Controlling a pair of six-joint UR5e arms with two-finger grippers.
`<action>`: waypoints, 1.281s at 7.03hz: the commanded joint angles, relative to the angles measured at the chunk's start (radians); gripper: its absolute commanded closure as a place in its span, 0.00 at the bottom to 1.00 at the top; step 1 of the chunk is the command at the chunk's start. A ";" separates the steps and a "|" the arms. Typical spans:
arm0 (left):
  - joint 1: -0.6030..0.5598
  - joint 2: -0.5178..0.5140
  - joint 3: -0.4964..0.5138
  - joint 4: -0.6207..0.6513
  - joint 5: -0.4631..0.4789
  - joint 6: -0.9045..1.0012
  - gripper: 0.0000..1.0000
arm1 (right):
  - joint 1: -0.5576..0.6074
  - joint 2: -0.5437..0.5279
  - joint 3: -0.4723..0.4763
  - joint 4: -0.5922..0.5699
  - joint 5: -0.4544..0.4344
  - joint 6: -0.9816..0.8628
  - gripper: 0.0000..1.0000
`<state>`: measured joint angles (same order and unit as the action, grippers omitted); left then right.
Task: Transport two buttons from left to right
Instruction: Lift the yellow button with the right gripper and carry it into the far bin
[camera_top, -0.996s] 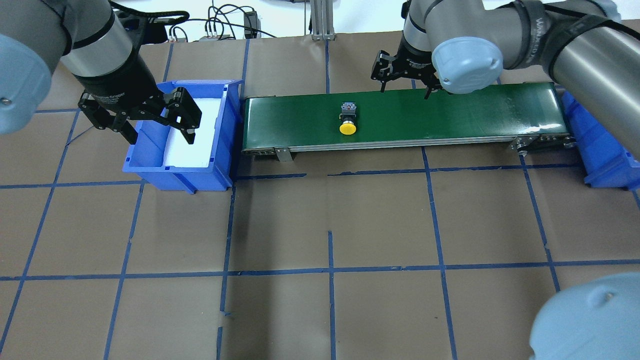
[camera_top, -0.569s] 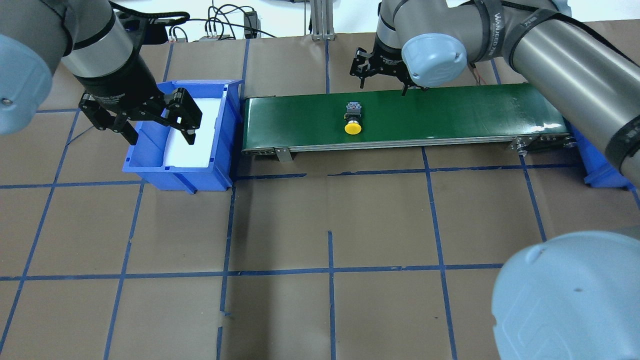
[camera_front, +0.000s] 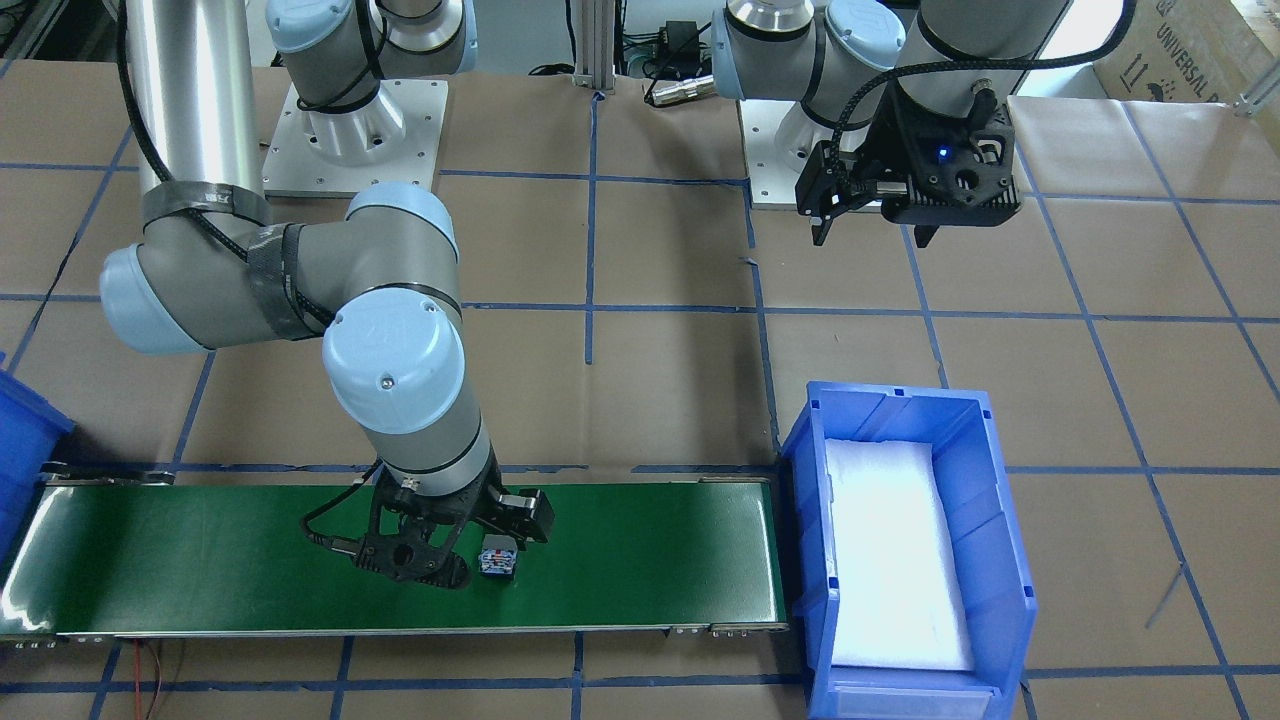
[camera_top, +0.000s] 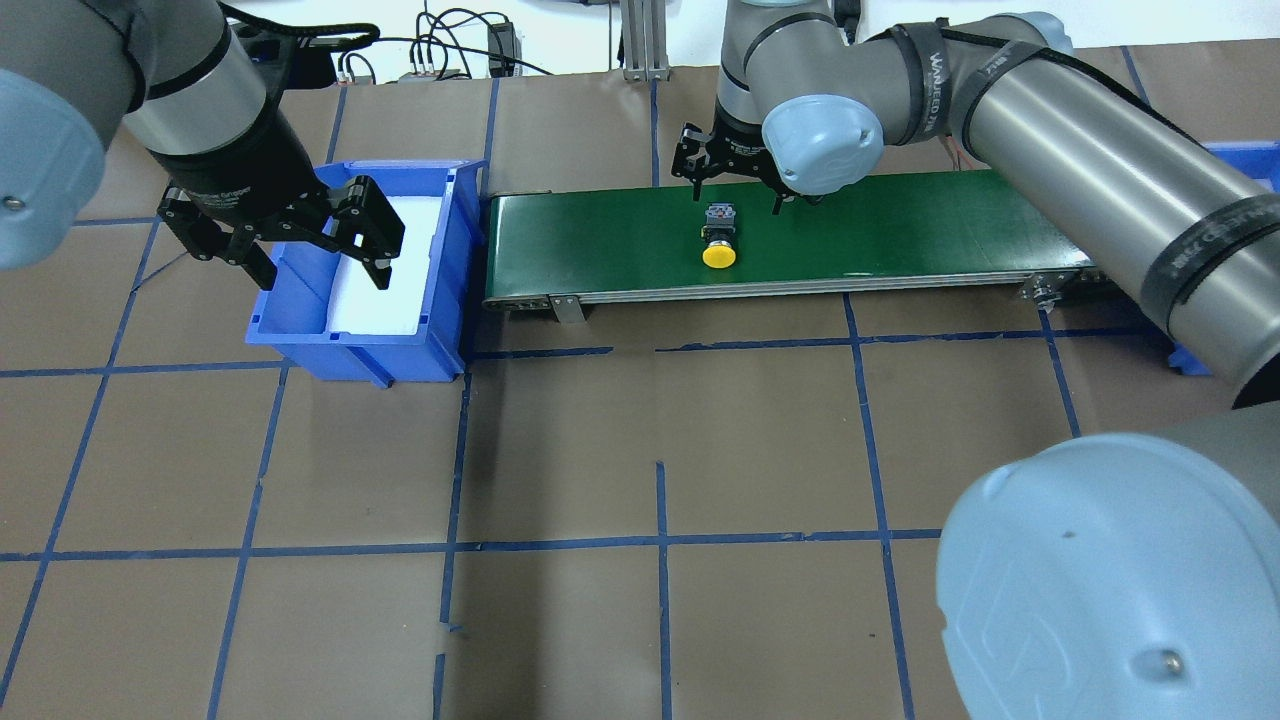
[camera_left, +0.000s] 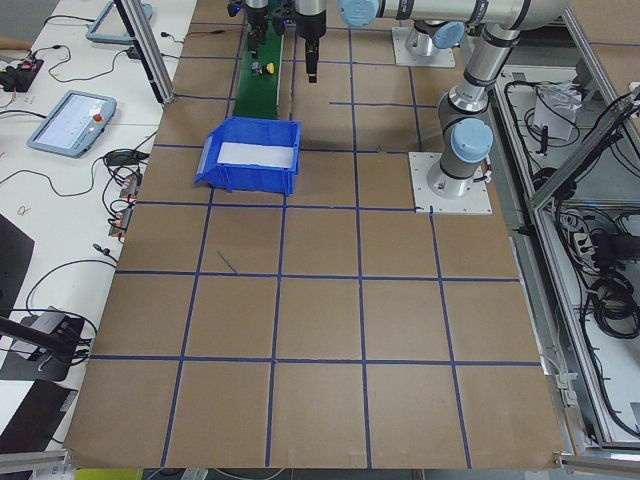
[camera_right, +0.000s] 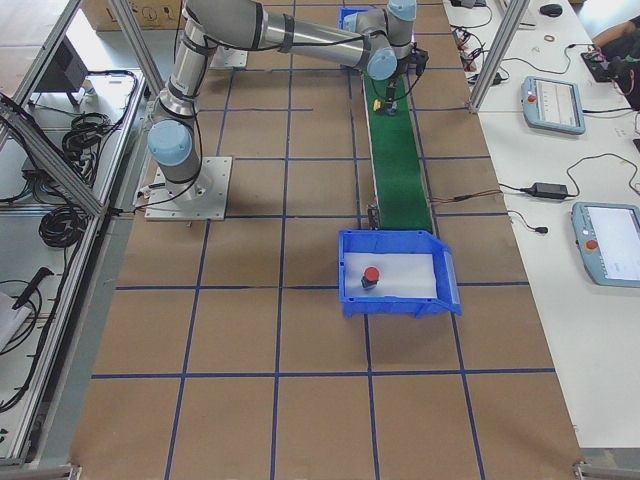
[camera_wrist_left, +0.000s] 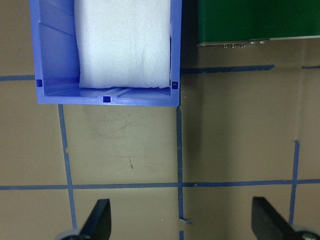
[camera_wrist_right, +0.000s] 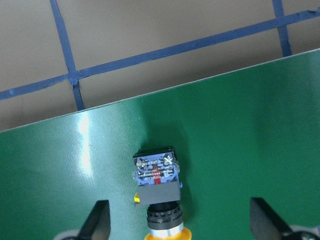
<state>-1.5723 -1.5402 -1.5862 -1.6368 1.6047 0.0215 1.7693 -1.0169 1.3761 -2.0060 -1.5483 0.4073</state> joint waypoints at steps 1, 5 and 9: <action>0.000 0.000 0.000 0.000 0.000 0.000 0.00 | 0.001 0.014 0.036 -0.010 0.007 -0.175 0.03; 0.000 0.000 0.000 0.000 0.000 0.000 0.00 | -0.019 0.014 0.069 -0.045 0.001 -0.261 0.43; 0.000 0.000 0.000 0.000 0.000 0.000 0.00 | -0.091 -0.005 0.061 -0.040 -0.007 -0.350 0.87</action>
<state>-1.5723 -1.5401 -1.5861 -1.6368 1.6045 0.0215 1.6906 -1.0119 1.4403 -2.0481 -1.5525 0.0673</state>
